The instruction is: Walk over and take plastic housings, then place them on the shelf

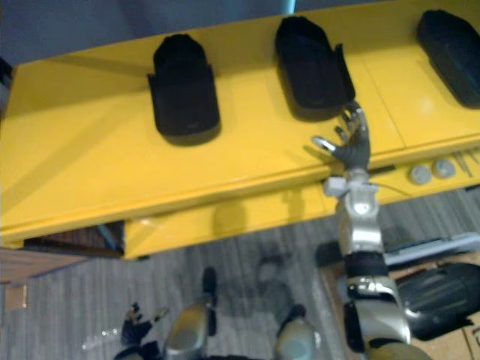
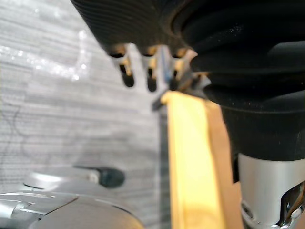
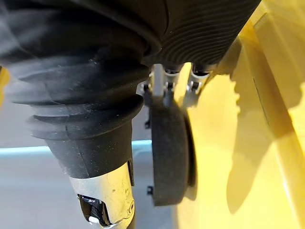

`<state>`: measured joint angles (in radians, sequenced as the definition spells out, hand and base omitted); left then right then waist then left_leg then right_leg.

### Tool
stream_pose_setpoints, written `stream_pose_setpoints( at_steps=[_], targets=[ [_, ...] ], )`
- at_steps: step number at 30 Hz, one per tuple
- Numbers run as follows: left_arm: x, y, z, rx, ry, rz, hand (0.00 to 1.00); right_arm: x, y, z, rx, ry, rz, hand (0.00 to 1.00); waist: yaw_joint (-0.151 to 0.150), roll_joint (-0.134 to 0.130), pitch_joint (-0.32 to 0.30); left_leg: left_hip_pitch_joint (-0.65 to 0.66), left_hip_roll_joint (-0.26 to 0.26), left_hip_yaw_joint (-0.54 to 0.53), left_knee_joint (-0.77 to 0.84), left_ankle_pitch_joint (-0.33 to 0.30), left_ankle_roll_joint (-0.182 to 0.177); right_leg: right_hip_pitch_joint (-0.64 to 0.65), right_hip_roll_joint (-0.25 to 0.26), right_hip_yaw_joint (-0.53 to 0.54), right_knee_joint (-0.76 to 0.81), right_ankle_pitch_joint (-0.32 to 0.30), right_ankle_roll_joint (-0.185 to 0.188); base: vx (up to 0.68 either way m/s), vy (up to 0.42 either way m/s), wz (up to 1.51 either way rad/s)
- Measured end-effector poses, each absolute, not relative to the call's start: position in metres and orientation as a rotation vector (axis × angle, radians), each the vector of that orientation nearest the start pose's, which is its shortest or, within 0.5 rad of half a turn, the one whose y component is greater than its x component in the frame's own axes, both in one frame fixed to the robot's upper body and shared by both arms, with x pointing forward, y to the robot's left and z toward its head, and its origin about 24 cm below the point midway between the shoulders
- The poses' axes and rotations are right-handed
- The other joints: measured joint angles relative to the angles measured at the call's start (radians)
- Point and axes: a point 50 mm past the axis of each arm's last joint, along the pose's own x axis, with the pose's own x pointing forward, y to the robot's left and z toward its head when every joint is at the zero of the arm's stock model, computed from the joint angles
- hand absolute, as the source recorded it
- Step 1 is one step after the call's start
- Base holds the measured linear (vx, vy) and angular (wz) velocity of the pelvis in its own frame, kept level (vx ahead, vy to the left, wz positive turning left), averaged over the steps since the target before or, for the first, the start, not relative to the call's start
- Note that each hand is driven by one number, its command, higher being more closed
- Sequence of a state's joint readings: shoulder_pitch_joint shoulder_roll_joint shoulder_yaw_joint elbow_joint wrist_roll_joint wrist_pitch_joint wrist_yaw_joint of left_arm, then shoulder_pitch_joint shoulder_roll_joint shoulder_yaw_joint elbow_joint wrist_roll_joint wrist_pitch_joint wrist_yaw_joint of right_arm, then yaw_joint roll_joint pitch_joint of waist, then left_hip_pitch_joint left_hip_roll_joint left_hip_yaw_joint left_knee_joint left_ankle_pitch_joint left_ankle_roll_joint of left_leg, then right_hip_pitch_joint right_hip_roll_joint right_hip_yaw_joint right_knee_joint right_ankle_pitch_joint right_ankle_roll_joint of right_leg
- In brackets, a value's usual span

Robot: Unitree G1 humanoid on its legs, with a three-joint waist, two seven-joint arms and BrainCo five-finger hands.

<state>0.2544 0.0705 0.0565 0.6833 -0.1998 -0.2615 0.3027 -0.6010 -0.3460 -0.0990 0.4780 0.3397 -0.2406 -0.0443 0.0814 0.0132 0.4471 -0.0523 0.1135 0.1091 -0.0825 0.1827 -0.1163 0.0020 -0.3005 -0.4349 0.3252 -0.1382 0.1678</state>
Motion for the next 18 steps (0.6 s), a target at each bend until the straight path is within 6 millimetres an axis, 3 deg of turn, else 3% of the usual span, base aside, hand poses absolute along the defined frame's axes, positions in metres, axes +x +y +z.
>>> stream_pose_setpoints(
  at_steps=[5,8,11,13,18],
  targets=[
    [0.112,0.212,-0.119,-0.018,0.667,0.535,0.0,0.354,-0.225,0.155,0.049,-0.394,-0.125,0.0,0.0,0.001,0.0,0.004,0.0,-0.003,0.0,0.0,0.001,-0.001,-0.004,0.001,0.008,-0.012,-0.001,-0.03,-0.024,0.02],
    [0.112,0.211,-0.119,-0.017,0.669,0.529,0.0,0.344,-0.222,0.149,0.051,-0.399,-0.112,0.0,0.004,0.003,-0.002,0.019,0.004,0.008,-0.001,-0.001,-0.003,0.011,0.004,0.009,-0.011,-0.009,0.002,0.01,-0.025,-0.1],
    [0.108,0.211,-0.121,-0.012,0.681,0.531,0.0,0.32,-0.204,0.13,0.067,-0.391,-0.06,0.0,-0.006,-0.002,-0.026,0.023,0.014,0.029,-0.001,-0.011,-0.009,0.024,0.024,0.021,-0.058,0.01,0.006,0.05,-0.027,-0.18],
    [0.102,0.212,-0.122,-0.006,0.696,0.537,0.0,0.299,-0.193,0.106,0.1,-0.333,-0.044,0.0,-0.016,-0.011,-0.07,0.031,0.023,0.047,-0.001,-0.019,-0.013,0.048,0.044,0.028,-0.118,0.041,0.008,0.1,-0.029,-0.26],
    [0.098,0.214,-0.126,0.01,0.72,0.57,0.0,0.261,-0.185,0.059,0.222,-0.189,-0.089,0.0,-0.046,-0.045,-0.174,0.07,0.032,0.111,-0.005,-0.026,-0.022,0.092,0.07,0.068,-0.233,0.094,0.007,0.06,-0.023,-0.35]
  ],
)
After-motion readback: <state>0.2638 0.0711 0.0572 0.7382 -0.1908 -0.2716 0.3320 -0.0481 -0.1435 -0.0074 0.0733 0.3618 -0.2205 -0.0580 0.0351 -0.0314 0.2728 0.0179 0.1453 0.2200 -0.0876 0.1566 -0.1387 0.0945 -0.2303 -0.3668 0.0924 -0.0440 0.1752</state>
